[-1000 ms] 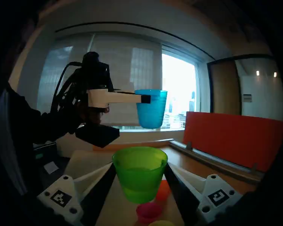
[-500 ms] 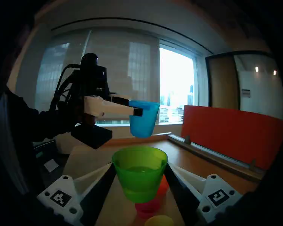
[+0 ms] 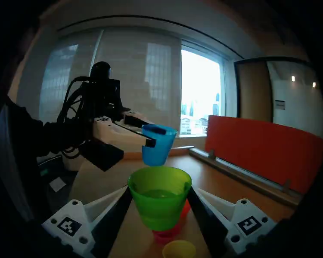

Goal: Pour water

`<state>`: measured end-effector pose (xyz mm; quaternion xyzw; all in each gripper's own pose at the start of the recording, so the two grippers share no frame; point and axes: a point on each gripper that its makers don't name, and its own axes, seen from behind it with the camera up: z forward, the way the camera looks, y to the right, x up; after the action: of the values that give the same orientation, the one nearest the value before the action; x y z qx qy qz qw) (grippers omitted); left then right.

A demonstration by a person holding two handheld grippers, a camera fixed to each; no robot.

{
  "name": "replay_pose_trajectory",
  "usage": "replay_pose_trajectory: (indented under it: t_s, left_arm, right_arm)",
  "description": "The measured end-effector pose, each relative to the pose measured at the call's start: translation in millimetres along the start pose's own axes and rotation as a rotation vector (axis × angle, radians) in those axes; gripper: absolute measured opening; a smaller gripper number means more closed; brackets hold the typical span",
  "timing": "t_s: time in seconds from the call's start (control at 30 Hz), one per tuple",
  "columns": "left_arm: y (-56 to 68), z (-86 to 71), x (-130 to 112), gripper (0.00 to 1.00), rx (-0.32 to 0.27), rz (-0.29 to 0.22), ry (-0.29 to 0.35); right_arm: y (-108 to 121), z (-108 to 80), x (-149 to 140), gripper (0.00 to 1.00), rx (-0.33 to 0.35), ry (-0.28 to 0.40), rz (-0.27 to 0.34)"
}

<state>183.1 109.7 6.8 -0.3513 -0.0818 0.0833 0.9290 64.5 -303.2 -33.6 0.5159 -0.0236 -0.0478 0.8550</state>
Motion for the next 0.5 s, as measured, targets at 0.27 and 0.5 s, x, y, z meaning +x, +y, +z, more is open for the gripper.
replay_pose_trajectory:
  t_s: [0.27,0.5]
  left_arm:
    - [7.5,3.9,-14.8,0.87,-0.017,0.02,-0.033]
    - [16.5,6.7,-31.2,0.87,-0.036,0.042,-0.063]
  right_arm:
    - [2.5,-3.3,-12.7,0.9,-0.002,-0.033,0.0]
    - [1.4,-9.3,-26.4,0.91,-0.002,-0.071,-0.006]
